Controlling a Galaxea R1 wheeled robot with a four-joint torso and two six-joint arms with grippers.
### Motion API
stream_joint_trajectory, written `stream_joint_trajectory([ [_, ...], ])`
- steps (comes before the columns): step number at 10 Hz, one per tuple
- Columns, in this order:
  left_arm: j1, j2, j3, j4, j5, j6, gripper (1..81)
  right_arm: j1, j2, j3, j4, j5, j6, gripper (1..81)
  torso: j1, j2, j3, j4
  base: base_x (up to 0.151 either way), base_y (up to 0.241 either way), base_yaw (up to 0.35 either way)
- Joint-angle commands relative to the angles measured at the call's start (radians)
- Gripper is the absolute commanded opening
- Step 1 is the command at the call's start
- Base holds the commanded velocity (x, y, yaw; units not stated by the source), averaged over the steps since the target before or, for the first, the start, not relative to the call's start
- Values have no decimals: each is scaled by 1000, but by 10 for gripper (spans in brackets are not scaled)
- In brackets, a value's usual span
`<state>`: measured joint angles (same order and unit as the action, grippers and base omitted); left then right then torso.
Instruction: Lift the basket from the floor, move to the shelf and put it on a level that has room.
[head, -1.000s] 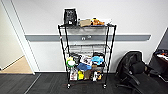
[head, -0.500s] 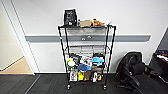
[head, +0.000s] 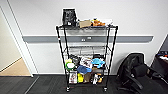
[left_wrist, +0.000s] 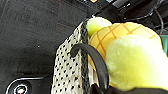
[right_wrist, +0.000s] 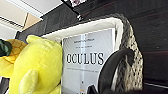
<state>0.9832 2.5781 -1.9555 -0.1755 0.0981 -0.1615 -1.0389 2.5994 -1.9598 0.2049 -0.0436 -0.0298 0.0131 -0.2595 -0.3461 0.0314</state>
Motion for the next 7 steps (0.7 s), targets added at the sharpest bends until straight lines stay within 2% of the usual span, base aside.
stream_joint_trajectory([
  [1,-120,-10,38,1,20,-3,10,107,-12,27,11,-28,-4,10,0,0,0,0,124,0,0],
  [7,-120,-10,40,1,17,-3,10,107,-17,26,11,-28,-4,10,0,0,0,0,137,0,0],
])
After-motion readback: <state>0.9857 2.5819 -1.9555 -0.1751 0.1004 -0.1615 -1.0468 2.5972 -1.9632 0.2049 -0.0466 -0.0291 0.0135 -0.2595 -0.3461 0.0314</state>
